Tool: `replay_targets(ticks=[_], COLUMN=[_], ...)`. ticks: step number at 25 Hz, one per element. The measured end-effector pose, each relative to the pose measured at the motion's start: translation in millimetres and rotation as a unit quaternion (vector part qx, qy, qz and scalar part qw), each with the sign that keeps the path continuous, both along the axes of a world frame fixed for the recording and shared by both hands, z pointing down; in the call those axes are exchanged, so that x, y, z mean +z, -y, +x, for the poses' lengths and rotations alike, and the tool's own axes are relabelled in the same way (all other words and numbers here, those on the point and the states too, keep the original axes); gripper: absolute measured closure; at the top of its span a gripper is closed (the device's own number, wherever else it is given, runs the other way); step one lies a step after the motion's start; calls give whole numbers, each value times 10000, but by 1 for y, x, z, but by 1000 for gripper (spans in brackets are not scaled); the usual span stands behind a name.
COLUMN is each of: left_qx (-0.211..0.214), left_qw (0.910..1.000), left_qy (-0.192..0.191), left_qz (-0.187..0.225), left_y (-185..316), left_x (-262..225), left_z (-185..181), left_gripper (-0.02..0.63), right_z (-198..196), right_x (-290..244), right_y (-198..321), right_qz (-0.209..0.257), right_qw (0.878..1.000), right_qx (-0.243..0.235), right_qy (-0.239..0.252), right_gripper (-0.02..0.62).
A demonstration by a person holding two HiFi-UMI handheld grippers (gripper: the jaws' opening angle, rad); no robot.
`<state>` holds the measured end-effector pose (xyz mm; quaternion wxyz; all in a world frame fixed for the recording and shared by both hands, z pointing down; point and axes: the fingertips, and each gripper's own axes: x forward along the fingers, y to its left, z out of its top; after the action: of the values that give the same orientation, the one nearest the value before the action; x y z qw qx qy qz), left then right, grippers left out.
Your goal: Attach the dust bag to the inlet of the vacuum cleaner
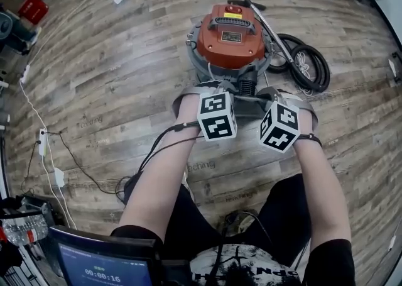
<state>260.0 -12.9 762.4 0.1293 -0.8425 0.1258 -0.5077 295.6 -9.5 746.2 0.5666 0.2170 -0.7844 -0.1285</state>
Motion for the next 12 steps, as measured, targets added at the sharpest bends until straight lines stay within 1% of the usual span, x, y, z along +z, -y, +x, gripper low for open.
replay_targets(ticks=[2,4,8,12], left_qx=[-84,-113,27,167], left_qw=[9999,9999,9999,9994], left_qy=[42,26,-149,-242], left_qz=[-47,-61,34,157], left_y=[1,2,-2,3], left_x=[7,7,-8,-17], left_z=[-3,-2,8,15], left_gripper=[572,572,571,568], right_z=[-6,-7,10,17], right_x=[-5,-8,-3,12], right_y=[-1,-2,0,9], right_qz=[70,111,-13,-156], right_qw=[9997,9996,9996,9977], right_qx=[-163,-194,161,484], right_qy=[-181,-171,220,443], right_gripper=[572,572,571,571])
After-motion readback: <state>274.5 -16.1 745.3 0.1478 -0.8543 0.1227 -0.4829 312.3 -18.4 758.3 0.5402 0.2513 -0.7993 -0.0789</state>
